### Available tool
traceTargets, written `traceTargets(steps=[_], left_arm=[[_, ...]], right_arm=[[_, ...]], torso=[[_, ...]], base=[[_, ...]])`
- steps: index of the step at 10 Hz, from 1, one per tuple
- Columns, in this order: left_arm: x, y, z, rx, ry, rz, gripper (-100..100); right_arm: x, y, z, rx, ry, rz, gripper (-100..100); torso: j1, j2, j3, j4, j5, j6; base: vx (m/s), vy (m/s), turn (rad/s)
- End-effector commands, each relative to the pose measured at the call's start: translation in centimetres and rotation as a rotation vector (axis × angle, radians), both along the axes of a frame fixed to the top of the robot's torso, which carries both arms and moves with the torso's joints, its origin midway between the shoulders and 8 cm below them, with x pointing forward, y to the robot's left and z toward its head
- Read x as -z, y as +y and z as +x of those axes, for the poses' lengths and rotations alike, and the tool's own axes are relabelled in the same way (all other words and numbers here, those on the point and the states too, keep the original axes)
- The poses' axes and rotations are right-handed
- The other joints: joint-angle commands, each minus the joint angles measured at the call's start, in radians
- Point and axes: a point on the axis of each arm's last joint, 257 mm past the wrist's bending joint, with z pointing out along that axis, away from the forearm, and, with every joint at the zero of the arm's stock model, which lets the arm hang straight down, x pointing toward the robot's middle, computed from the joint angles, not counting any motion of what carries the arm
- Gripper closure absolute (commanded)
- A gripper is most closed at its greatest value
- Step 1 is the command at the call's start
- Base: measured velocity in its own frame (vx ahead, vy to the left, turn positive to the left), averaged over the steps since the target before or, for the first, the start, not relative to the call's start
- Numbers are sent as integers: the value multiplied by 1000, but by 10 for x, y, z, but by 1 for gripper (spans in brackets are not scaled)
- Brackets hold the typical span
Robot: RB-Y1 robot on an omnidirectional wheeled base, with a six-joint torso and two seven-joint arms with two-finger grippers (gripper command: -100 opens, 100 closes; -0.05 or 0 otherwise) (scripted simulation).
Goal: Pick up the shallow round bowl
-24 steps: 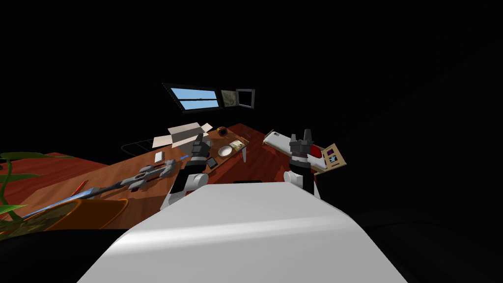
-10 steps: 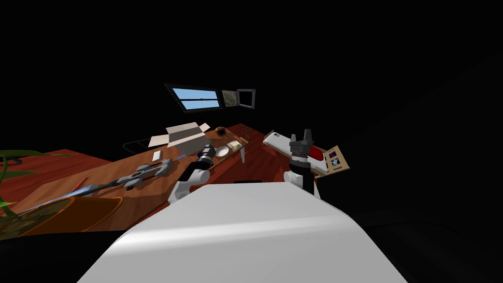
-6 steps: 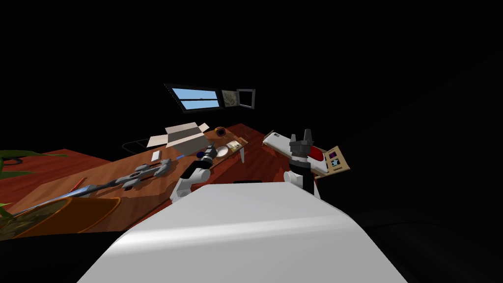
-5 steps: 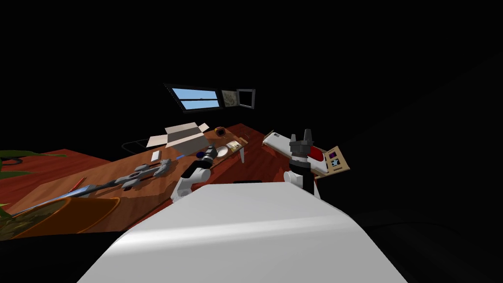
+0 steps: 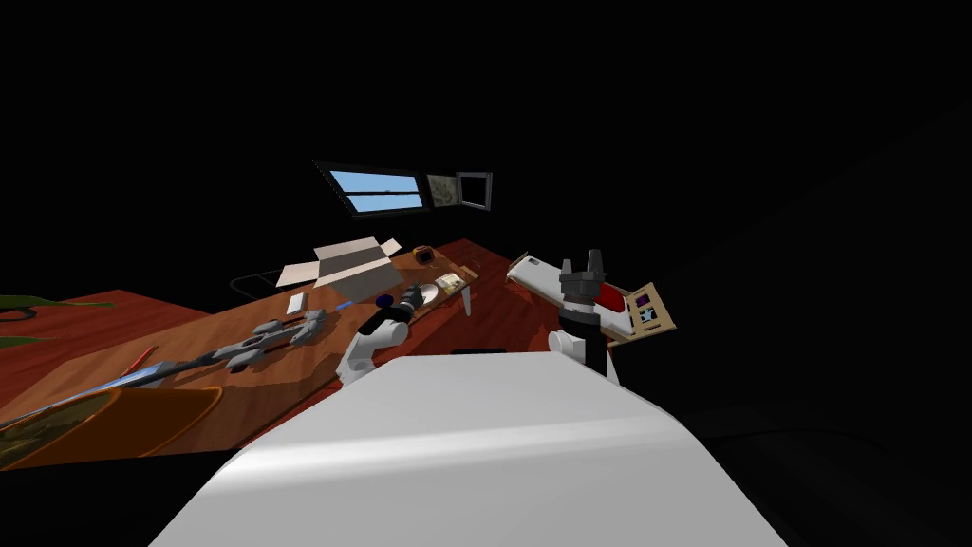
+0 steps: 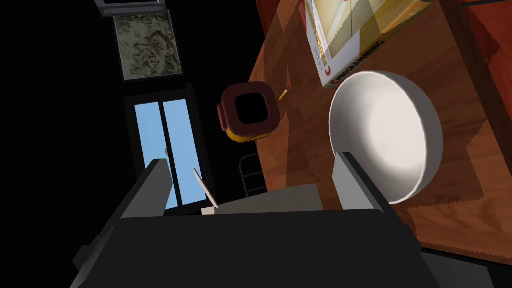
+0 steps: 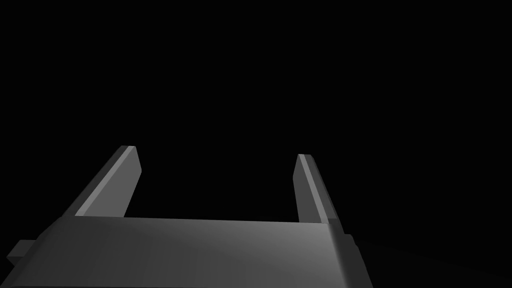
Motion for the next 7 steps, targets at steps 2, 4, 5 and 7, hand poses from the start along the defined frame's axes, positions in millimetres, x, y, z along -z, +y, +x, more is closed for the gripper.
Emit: traceTargets(steps=[2,4,5,7], left_arm=[[15,-3,-2,5,62,-12,-100],[34,-2,-3,8,130,-26,-100],[44,-1,-1,5,165,-37,-100],[61,0,-4,4,230,-49,-100]], right_arm=[[0,0,0,0,0,0,0],[0,0,0,0,0,0,0],[0,0,0,0,0,0,0],[0,0,0,0,0,0,0]], torso=[[0,0,0,0,0,0],[1,1,0,0,0,0],[1,0,0,0,0,0],[1,0,0,0,0,0]], base=[[16,-13,-2],[20,-6,-15],[34,-11,-18],[33,-5,-16]])
